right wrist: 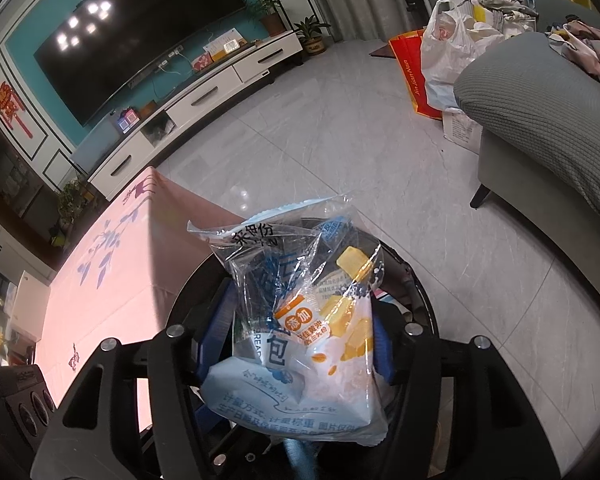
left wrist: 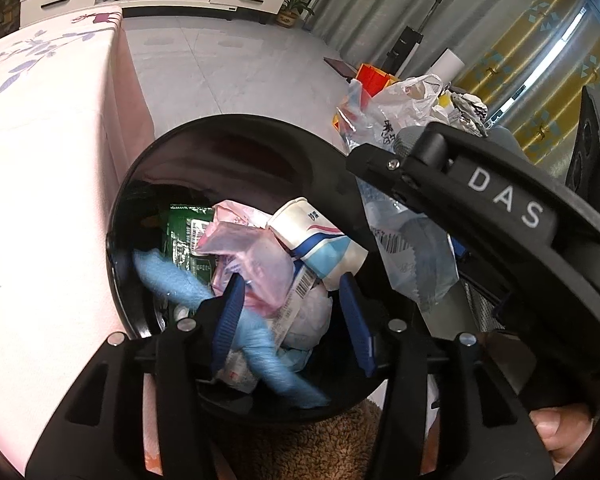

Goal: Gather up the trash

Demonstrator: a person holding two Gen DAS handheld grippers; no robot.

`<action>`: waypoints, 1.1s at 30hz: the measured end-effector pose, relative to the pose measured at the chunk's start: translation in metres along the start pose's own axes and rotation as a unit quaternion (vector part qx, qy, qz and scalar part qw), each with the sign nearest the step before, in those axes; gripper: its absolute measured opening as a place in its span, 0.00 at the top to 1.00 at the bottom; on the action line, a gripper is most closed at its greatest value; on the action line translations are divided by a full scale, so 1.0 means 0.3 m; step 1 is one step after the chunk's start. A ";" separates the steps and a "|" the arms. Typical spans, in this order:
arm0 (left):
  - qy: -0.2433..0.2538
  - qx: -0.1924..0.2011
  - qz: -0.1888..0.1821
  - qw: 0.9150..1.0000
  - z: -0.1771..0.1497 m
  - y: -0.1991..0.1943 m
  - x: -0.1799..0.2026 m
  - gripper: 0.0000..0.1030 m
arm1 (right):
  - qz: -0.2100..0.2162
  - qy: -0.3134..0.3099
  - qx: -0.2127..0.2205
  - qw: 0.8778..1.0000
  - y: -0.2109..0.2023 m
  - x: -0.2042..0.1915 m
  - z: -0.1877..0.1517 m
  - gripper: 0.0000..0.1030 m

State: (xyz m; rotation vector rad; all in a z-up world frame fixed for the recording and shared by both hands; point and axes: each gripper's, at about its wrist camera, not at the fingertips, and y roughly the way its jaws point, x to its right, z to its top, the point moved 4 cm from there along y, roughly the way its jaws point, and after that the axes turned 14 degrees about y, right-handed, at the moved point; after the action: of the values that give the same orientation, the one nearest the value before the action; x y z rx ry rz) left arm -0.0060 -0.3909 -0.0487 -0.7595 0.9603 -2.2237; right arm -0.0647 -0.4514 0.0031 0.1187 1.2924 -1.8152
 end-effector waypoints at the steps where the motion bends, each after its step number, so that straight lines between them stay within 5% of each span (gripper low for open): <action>1: -0.001 0.001 0.000 1.000 0.000 -0.004 -0.002 0.48 | 0.000 0.000 0.000 1.000 0.000 -0.002 0.000 0.41; 20: -0.016 0.069 0.028 0.997 0.000 -0.209 -0.069 0.07 | 0.011 0.000 0.003 1.000 -0.041 -0.022 -0.005 0.28; 27: -0.011 0.112 0.049 0.992 0.001 -0.322 -0.078 0.03 | 0.013 -0.003 0.017 1.000 -0.088 -0.031 -0.006 0.24; 33: 0.013 0.138 0.079 0.987 -0.008 -0.421 -0.065 0.03 | 0.017 -0.009 0.046 0.999 -0.149 -0.044 0.002 0.04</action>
State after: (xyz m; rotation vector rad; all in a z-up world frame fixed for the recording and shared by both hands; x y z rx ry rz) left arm -0.0316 -0.3051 0.0425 -0.5109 0.6795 -2.1714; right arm -0.0874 -0.4408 0.0424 0.1724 1.1866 -1.8438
